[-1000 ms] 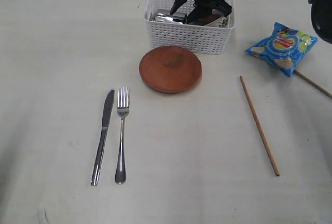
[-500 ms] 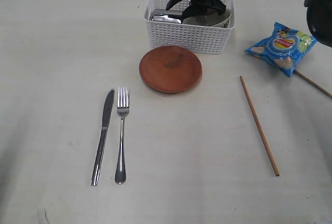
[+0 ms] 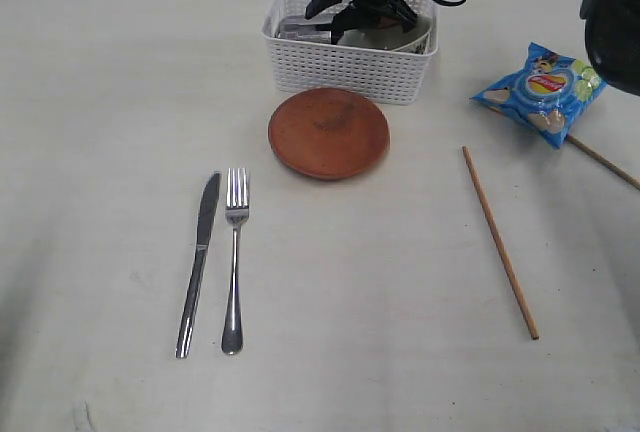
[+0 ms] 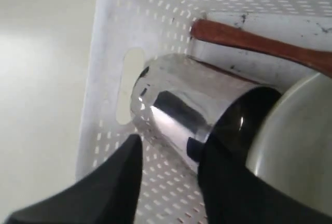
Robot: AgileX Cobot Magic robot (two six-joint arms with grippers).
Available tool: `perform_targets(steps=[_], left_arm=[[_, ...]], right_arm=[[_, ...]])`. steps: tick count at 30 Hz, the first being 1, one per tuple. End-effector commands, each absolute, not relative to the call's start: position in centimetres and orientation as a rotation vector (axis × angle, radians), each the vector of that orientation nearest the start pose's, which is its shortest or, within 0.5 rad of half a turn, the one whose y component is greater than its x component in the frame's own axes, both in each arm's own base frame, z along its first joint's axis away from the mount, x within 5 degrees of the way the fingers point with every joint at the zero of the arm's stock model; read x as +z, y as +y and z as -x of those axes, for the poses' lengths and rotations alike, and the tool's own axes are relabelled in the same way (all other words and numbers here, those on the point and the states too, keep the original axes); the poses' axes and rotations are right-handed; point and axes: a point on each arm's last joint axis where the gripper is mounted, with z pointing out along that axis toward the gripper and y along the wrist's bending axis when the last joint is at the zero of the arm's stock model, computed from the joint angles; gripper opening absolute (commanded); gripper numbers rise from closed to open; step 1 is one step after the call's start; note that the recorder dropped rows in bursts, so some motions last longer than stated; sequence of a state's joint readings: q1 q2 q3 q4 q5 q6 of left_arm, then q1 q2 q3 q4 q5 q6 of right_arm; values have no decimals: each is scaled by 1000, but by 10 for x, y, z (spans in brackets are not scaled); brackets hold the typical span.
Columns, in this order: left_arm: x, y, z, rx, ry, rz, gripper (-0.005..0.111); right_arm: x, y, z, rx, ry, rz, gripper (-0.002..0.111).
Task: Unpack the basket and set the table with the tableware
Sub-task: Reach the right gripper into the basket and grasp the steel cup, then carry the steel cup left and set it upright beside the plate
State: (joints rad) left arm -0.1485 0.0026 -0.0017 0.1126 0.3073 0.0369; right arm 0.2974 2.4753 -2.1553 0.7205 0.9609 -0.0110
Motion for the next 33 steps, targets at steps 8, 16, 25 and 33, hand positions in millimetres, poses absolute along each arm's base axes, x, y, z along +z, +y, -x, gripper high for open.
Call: perform_targets(steps=[8,16,25,33], left_arm=[[186,-5,-54,21,1767,-224,0],[186,-5,-54,15,1768,-220,0],[186,-5,-54,15,1768,-220,0],[186,-5,-54,15,1768,-220,0]], right_arm=[[176,204,-494,1004,2668,94,-1],[204,195,-491,859,2631,200,-1],[220,196,-482,780,2643,296,-1],[226,203,-476,753,2626,401,-1]])
